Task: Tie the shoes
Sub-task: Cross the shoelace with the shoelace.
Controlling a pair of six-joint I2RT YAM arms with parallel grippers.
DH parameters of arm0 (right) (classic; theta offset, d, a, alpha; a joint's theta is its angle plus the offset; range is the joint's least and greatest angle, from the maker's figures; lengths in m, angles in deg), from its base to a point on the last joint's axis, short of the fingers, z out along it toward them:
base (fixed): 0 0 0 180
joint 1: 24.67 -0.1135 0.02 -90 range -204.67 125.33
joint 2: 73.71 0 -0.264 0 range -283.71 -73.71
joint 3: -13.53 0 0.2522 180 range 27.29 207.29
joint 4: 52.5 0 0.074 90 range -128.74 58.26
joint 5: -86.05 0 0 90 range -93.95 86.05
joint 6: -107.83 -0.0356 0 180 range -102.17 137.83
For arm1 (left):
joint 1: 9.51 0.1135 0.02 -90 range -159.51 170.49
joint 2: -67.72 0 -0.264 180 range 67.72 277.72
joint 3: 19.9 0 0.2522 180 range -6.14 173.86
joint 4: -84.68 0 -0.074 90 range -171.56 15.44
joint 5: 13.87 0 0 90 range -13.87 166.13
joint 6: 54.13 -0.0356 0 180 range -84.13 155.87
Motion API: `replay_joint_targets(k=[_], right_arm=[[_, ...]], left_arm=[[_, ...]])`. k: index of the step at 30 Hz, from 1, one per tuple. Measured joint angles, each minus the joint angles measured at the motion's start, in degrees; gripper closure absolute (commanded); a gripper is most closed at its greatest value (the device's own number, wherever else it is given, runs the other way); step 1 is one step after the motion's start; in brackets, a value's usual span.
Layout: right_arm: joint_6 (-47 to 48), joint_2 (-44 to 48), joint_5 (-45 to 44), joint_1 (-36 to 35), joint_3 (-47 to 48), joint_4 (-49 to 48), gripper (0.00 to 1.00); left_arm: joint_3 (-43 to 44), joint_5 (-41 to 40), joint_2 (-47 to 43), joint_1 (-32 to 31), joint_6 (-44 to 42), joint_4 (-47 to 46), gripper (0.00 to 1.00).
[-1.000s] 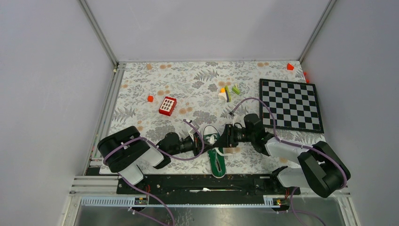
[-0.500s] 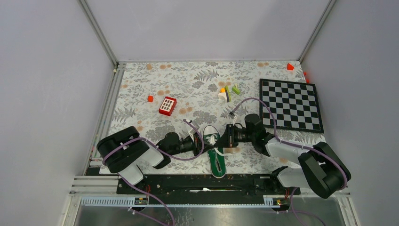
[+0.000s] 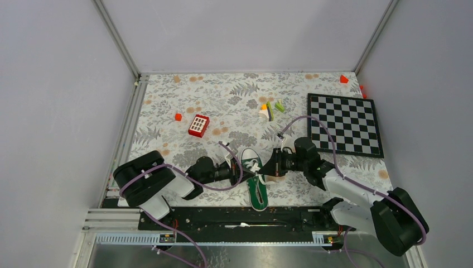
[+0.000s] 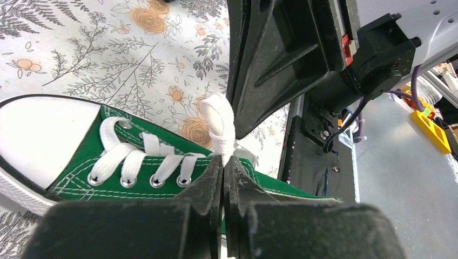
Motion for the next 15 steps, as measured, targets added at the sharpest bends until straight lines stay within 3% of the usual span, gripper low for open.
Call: replay_joint_targets(k=[15], right_arm=[[-1.68,3.02,-14.64,-7.78,-1.57,0.44,0.87]], left_arm=[[0.63,0.07,0.59,-0.92,-0.13,-0.15,1.0]])
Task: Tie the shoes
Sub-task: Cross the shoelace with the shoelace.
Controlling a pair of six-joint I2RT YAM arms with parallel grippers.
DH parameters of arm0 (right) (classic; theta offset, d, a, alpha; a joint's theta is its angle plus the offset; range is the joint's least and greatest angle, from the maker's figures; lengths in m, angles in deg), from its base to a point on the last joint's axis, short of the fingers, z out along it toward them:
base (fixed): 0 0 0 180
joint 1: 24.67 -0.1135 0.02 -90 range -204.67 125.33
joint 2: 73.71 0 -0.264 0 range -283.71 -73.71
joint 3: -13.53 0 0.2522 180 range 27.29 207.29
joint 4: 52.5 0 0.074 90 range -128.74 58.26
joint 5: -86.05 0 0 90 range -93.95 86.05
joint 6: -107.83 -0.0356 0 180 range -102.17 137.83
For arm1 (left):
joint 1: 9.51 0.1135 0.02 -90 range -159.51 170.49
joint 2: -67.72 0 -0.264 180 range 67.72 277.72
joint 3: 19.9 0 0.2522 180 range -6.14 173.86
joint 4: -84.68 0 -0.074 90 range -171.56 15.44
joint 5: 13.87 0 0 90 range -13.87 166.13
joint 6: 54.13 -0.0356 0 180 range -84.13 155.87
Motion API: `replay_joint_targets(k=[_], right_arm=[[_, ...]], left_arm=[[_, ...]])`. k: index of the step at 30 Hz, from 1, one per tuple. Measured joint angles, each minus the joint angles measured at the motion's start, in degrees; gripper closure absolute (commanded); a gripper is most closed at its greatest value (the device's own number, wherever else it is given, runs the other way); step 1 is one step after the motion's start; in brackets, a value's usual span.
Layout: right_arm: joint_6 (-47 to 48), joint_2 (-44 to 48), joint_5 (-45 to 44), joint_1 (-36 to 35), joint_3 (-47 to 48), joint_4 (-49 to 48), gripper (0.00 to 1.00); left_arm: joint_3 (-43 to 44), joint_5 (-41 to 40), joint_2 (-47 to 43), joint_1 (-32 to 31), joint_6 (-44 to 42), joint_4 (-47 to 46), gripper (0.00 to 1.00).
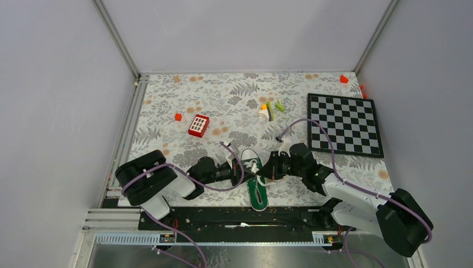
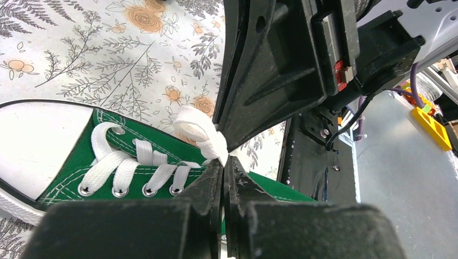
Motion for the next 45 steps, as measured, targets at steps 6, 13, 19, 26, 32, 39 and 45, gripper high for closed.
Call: replay_joint_targets(k=[6,13,19,26,32,39,45], right_arm=[[-1.57,1.16,-0.79,0.0,-0.85,-0.92,0.87],[-1.95,2.82,-0.79,0.0,-1.07,-0.87,0.85],[-1.95,3.15,-0.74,0.0,-1.29,-0.48,0.83],[-2.36,2.84,-0.7,0.0,-1.42,-0.48,0.66],[-2.64,1.84,-0.68,0.0,-1.42,-0.46,0.5],[-2.29,2.16,-0.81,0.0,-1.03,1.11,0.39],[-1.55,5.55,-1.07,0.04,-0.72,3.89,0.39]], left_arm=[[0.55,-0.11,2.12,0.0,-0.74,-1.11,1.0],[0.85,-0.31,3.37,0.0,-0.96,-2.12,1.0],[0.96,-1.01,3.45,0.0,-1.44,-2.27,1.0],[1.14,-1.22,3.45,0.0,-2.21,-2.25,1.0],[1.14,-1.2,3.45,0.0,-2.49,-2.23,1.0],[1.14,-1.09,3.43,0.0,-2.51,-1.99,1.0],[1.14,-0.96,3.43,0.0,-2.54,-1.97,1.0]])
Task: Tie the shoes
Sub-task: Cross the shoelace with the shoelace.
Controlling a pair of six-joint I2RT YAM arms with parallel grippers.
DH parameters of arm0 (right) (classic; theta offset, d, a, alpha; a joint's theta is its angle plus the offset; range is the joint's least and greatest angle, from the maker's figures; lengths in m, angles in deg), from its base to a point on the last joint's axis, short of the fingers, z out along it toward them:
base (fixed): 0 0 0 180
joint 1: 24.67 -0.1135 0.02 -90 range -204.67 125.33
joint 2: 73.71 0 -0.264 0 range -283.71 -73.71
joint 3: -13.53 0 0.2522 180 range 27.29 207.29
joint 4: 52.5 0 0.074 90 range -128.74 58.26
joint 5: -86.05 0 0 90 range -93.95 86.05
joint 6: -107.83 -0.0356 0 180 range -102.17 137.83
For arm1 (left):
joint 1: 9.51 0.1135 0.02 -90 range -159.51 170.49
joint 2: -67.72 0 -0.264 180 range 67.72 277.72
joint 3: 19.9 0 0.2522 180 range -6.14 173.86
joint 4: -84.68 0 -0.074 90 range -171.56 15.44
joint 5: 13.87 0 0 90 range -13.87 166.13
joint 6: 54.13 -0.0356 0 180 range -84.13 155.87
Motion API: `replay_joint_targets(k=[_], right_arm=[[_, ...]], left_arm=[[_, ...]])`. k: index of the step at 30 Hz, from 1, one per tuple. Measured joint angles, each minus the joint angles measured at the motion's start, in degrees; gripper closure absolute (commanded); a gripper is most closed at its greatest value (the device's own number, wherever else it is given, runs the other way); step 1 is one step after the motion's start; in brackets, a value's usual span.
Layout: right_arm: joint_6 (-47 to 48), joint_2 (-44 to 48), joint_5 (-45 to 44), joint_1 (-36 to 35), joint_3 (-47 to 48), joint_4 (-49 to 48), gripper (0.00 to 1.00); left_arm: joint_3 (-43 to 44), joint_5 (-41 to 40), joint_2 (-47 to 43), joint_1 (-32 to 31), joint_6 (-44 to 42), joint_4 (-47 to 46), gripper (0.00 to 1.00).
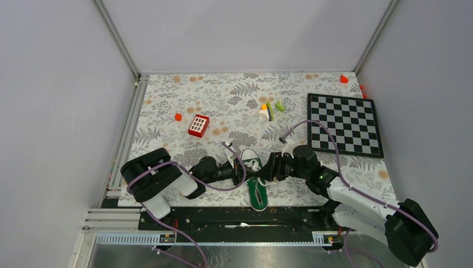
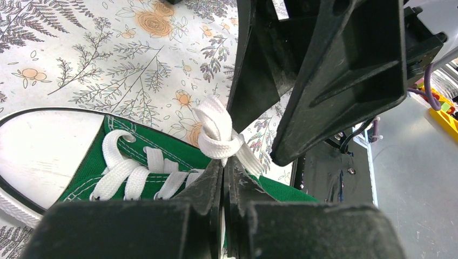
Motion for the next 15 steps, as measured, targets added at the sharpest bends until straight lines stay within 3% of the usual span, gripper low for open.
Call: replay_joint_targets(k=[9,15], right_arm=[[-0.35,1.38,0.74,1.99,-0.02,0.09,0.59],[-0.85,-1.7,2.16,2.84,-0.02,-1.79,0.64]], left_arm=[[0.0,0.02,0.0,0.02,-0.35,0.0,1.0],[0.0,0.02,0.0,0.11,-0.39,0.0,1.0]])
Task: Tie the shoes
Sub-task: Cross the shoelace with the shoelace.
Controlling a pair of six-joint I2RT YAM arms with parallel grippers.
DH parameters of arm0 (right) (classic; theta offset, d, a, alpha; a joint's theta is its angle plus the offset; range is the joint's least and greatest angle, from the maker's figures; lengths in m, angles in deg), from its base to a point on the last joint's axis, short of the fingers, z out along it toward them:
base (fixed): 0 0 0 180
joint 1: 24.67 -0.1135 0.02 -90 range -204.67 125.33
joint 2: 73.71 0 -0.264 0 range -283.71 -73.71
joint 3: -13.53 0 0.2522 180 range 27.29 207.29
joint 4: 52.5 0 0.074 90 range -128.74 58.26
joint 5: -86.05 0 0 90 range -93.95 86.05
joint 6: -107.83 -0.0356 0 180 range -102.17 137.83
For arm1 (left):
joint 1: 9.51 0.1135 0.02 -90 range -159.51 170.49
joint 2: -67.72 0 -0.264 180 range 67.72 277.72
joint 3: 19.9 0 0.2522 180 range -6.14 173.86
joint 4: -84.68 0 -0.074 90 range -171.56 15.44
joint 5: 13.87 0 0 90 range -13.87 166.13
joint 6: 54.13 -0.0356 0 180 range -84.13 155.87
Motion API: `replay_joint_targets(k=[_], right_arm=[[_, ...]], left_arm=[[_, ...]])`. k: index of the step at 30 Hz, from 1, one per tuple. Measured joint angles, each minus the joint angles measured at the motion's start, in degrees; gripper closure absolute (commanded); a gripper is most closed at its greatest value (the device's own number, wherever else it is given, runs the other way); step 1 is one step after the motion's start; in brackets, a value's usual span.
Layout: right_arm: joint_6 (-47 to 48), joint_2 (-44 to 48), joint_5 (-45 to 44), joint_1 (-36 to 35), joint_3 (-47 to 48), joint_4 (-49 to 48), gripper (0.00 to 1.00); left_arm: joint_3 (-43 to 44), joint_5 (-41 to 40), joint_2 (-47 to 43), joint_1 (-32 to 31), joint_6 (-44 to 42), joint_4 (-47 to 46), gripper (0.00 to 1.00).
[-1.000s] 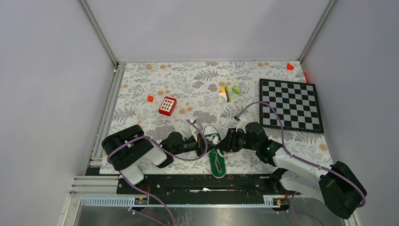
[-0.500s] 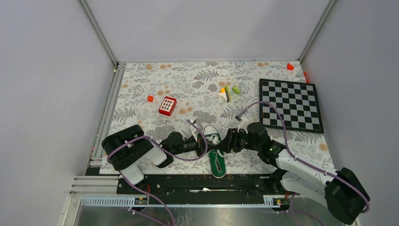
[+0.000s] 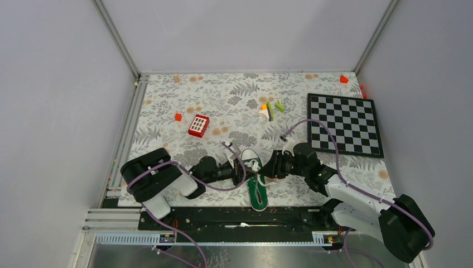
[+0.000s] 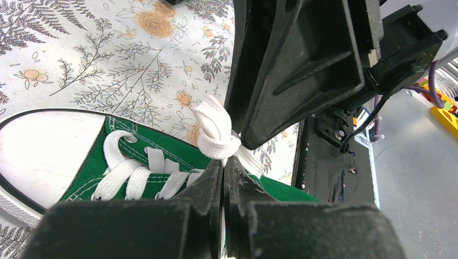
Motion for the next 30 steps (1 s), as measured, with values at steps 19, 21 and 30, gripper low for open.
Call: replay_joint_targets(k=[19,21,30], right_arm=[[-1.68,-2.99,2.14,1.44,-0.17,-3.89,0.48],[-2.19,-2.99,3.02,2.14,-0.55,-4.9,0.48],[-3.43,-2.29,7.74,3.93,-1.55,-6.05,0.47]], left_arm=[[0.0,0.52,0.0,0.24,0.0,0.0,1.0],[0.0,0.59,0.0,0.28,0.0,-0.02,1.0],[-0.02,0.59,0.0,0.35,0.0,-0.04,1.0]])
